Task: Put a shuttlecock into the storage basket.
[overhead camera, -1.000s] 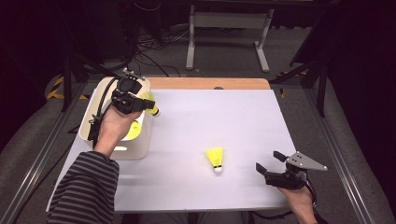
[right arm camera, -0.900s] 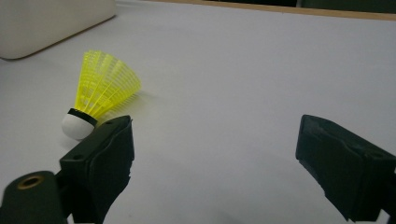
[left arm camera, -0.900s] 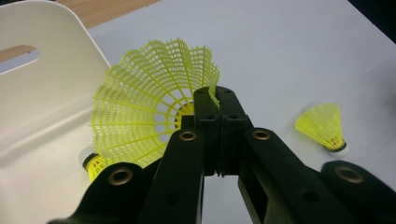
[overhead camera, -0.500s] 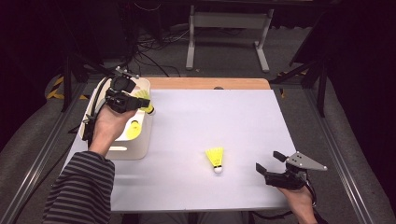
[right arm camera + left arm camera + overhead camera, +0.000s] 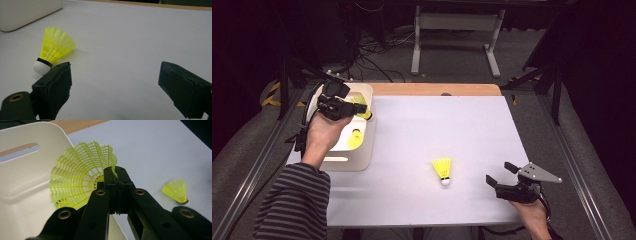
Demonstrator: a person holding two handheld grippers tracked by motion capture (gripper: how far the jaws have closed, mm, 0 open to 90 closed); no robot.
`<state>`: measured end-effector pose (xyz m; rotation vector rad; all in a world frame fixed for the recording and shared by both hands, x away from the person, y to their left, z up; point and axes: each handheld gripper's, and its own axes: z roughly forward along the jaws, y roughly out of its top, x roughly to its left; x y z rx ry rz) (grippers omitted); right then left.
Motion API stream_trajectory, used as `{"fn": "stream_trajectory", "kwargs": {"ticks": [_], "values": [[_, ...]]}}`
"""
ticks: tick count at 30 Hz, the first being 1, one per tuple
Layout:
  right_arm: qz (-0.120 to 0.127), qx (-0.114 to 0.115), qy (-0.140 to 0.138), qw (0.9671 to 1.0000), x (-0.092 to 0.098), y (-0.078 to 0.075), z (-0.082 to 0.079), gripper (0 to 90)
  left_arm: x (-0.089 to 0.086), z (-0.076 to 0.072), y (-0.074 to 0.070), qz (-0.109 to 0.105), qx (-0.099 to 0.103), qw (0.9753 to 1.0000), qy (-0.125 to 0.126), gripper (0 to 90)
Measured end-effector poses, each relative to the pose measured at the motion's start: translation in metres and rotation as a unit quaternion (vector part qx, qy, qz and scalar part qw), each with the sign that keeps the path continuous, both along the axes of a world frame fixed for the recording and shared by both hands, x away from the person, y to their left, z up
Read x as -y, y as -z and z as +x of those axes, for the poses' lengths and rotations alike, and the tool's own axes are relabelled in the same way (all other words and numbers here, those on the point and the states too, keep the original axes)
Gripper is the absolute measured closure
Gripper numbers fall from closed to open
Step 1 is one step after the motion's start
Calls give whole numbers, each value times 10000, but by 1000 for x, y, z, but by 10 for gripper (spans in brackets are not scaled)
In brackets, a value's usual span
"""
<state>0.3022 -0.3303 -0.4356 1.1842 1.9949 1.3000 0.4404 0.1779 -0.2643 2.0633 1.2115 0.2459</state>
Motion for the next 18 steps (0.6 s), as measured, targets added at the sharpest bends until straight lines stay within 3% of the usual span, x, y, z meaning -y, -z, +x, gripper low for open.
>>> {"fn": "stream_trajectory", "kwargs": {"ticks": [18], "values": [[-35, 13, 10, 10000, 0, 0, 0, 118, -12, -3, -2, -29, 53, 9999, -154, 894]]}}
